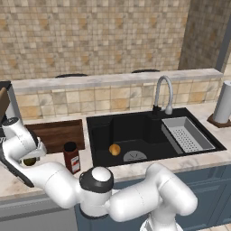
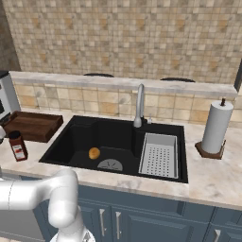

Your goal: Pick up all produce items and place them in the sink. Turn on the sink faucet to wash them. Then turn the sink off and put them in the tray.

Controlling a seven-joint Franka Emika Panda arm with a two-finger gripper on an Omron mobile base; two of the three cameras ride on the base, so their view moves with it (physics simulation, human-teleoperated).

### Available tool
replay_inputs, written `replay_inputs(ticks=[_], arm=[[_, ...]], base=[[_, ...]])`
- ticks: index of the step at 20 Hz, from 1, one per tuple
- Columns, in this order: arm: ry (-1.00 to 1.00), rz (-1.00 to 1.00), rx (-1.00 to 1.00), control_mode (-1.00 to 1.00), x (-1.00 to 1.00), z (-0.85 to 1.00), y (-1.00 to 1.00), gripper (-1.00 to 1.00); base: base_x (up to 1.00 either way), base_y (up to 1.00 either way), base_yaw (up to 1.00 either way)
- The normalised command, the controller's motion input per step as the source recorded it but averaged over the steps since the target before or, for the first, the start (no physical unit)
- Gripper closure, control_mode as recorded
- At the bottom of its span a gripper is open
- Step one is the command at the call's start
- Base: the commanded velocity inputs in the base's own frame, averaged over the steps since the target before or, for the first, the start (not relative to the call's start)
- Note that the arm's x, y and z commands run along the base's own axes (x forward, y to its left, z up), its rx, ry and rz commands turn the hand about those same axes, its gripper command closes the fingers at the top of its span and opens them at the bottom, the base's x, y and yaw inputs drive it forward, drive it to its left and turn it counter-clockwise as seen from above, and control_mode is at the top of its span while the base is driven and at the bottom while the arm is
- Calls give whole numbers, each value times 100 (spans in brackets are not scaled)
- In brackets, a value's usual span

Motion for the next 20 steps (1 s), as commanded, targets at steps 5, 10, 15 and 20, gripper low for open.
replay_inputs(ticks=[5,10,15,20], arm=[[0,0,0,-100,14,-7,0,-100],[0,0,0,-100,8,-16,0,-100],[0,0,0,-100,3,-24,0,100],[0,0,0,-100,1,-13,0,100]], base=[[0,0,0],[0,0,0],[0,0,0],[0,0,0]])
